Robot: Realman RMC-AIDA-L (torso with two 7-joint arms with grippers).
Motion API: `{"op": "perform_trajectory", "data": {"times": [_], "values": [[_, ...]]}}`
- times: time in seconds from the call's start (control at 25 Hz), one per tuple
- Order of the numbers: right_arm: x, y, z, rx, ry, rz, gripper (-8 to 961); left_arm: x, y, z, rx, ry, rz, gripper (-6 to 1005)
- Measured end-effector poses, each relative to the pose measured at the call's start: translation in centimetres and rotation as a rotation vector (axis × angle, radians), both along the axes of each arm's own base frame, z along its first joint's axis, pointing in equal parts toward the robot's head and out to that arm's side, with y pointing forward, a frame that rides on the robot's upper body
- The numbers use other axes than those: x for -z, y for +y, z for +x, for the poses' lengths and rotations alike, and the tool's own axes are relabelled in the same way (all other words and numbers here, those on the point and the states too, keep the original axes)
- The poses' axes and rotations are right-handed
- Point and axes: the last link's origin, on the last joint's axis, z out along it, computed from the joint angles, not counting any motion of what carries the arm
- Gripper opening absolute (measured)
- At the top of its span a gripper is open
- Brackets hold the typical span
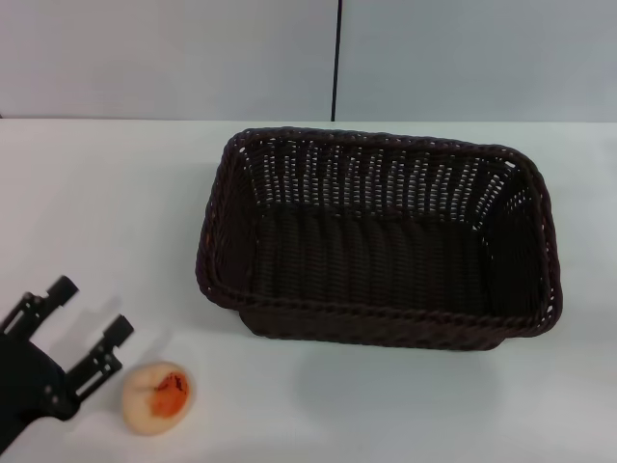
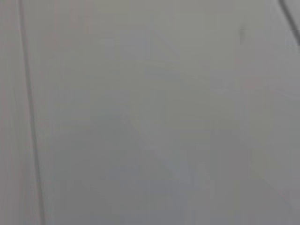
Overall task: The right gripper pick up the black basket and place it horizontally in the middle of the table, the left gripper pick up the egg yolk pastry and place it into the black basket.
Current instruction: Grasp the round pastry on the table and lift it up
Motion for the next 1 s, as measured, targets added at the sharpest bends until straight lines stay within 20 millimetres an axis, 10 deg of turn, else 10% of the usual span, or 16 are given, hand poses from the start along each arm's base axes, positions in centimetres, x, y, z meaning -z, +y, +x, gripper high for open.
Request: {"op": "perform_trajectory", "data": {"times": [1.0], "values": [[-1.0, 0.2, 2.5, 0.181, 0.072, 0.196, 404, 2.2, -2.7, -1.2, -0.020, 0.094, -0.205, 796]]}}
